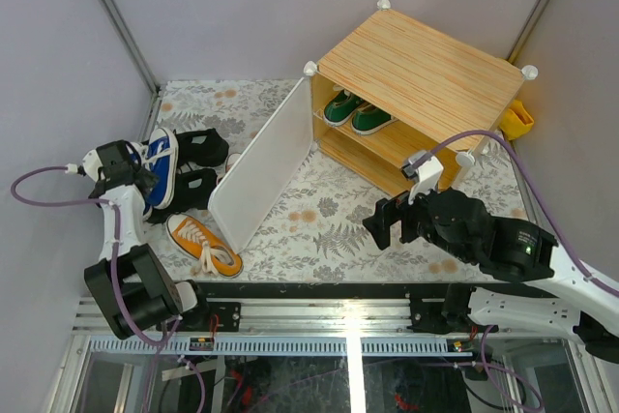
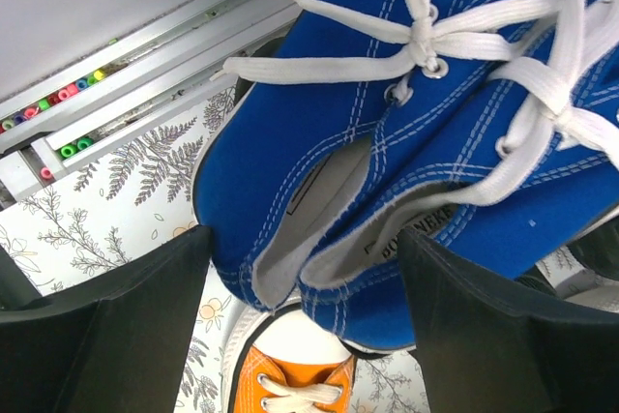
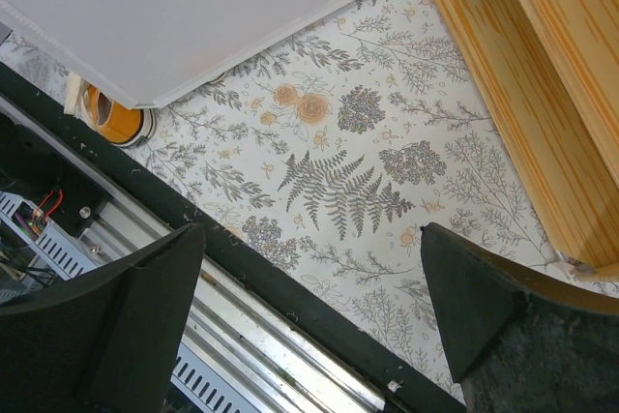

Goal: Place and organize the shoes in the shoe cabinet

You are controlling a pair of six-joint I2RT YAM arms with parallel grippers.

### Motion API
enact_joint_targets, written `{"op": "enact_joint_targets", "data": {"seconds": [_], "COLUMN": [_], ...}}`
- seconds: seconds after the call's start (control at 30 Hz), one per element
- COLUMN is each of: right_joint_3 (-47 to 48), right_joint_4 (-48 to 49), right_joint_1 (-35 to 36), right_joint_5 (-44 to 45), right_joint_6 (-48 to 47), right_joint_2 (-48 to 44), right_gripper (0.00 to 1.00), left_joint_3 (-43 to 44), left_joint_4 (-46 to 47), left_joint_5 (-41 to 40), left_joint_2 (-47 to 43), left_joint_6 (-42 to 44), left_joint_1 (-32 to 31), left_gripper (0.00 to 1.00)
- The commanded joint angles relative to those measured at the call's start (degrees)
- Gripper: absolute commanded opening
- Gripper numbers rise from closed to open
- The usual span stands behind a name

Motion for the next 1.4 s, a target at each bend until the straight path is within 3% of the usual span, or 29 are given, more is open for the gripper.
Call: {"op": "enact_joint_targets", "data": {"seconds": [0.0,0.1,0.27,0.37,0.47,0.7,1.13,1.37], "right_joint_3": [-0.46,-0.54,-0.1,-0.2,-0.5,-0.39,-0.4,0.65], "right_joint_4": [2.67,2.78,2.66,2.72,2.78,1.65,1.79,1.77], "right_joint_1": [0.1,0.12,0.11,0.12,0.12,0.12,0.15,0.11], "right_joint_5": [1.08,0.97,1.2,1.59,1.86,2.95,4.0,5.97], "right_joint_6": [0.58,0.65,0.34,0.3,0.44,0.7,1.15,1.09], "right_joint_2": [-0.94,-0.99,-1.47,-2.06,-2.58,-2.94,-2.19,-1.64], "right_gripper": [1.0,1.0,1.0,1.0,1.0,1.0,0.99,1.0], "left_joint_3": [-0.57,-0.6,-1.11,-1.01,-0.73,-0.38,23.36,29.44], "left_joint_4": [2.94,3.09,4.24,4.35,4.35,4.67,-1.36,3.85], "left_joint_5": [2.32,3.41,6.18,8.3,10.94,14.03,20.19,31.63], "left_joint_2": [2.91,3.74,4.17,5.2,6.04,-2.1,-12.39,-13.85], "left_joint_6": [-1.04,-1.09,-0.62,-0.12,0.83,1.08,-6.52,-13.91], "left_joint_1": [0.59,0.6,0.68,0.68,0.69,0.6,0.65,0.6], "left_gripper": [0.75,0.68,0.45,0.27,0.01,0.0,0.0,0.0]}}
